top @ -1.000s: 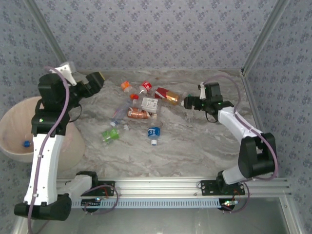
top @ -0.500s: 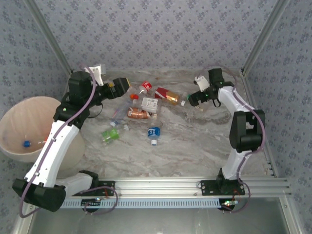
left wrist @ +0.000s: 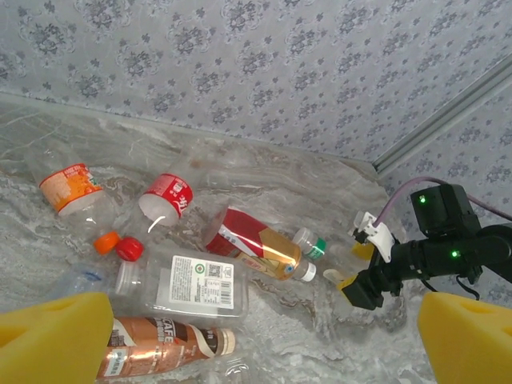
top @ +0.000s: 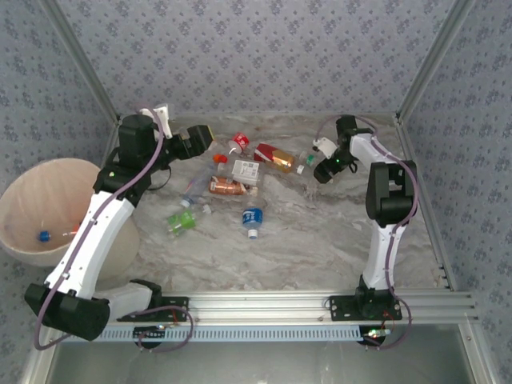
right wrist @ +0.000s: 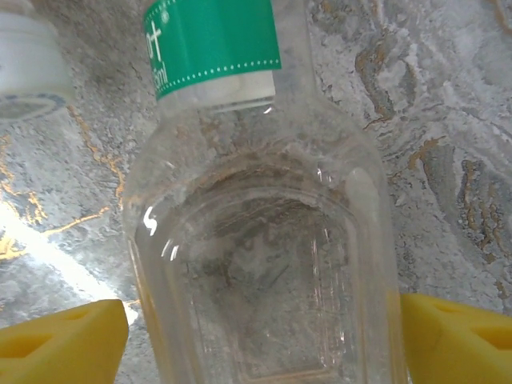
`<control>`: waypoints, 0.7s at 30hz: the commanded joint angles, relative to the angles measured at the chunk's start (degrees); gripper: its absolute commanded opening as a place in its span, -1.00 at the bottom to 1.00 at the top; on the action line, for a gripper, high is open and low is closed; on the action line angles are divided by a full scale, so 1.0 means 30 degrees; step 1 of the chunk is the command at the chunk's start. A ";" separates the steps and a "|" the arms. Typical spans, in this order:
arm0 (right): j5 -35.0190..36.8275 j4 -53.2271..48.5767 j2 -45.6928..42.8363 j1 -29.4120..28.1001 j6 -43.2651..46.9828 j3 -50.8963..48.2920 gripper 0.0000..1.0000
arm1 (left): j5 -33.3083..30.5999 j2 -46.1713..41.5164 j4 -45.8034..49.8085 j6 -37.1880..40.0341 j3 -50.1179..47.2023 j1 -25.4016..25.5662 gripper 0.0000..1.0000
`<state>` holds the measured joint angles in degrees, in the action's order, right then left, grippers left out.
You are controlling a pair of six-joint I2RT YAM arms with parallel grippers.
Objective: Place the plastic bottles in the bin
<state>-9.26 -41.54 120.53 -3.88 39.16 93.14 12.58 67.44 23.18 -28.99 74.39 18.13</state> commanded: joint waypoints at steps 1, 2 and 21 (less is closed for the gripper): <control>0.0610 0.0333 0.0255 0.0062 0.0680 -0.0286 0.67 | -0.0123 0.0000 -0.0533 0.0436 -0.0052 0.0138 0.96; 0.0544 0.0571 0.0193 0.0061 0.0775 -0.0545 0.67 | -0.0139 0.0007 -0.0544 0.0443 -0.0058 0.0138 0.96; 0.1323 0.4976 -0.2672 -0.0003 -0.0516 -0.4938 0.18 | 0.0338 0.0046 -0.1132 0.0408 -0.0595 0.0156 0.96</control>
<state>-7.14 -29.89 116.16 -4.10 40.27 80.40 12.47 67.72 22.41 -28.36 72.77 18.13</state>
